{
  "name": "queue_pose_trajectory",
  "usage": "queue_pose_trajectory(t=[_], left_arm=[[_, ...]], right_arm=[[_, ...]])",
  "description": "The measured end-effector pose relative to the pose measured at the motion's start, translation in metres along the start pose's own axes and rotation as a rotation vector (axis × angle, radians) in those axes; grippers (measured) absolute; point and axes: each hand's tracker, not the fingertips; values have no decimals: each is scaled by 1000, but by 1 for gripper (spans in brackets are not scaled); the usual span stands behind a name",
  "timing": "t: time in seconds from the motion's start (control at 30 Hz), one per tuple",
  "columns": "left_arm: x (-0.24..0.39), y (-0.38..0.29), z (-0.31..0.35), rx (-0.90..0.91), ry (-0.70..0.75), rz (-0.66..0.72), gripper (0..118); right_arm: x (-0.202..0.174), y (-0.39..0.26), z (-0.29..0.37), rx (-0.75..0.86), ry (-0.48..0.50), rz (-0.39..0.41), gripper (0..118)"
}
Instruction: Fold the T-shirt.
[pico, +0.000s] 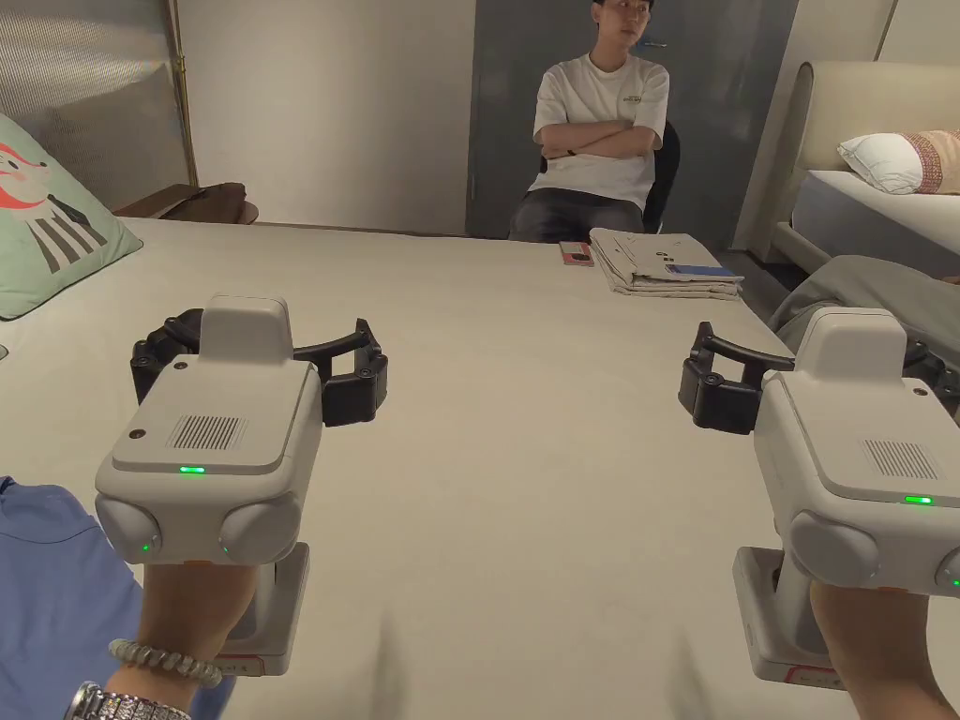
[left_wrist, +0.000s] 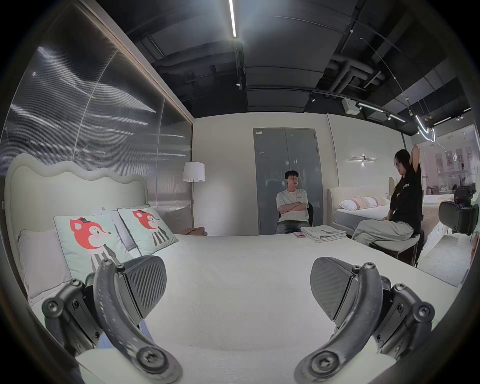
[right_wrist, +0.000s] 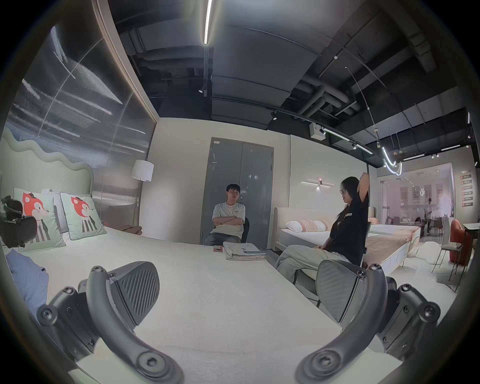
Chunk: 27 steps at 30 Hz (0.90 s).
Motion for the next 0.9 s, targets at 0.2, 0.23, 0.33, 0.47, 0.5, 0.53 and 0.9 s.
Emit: queue_pose_trajectory(t=[0.2,0.23,0.33,0.47,0.5,0.53,0.9], left_arm=[[0,-1,0,-1,-1,-2,111],[1,0,0,-2,-2,-3,111],[1,0,0,0,-5,-5,111],[2,0,0,2,-6,-9,111],[2,0,0,2,-6,-9,111],[2,0,0,2,-7,-9,111],[0,0,0,5,-1,-5,111]], right_arm=[[2,0,1,2,-1,1,117],[2,1,1,1,-2,-1,117],[2,1,1,2,-1,-3,117],[1,1,1,2,2,4,117],[1,1,1,2,2,6,117],[1,1,1,3,3,7,118],[-1,1,1,3,10,3,117]])
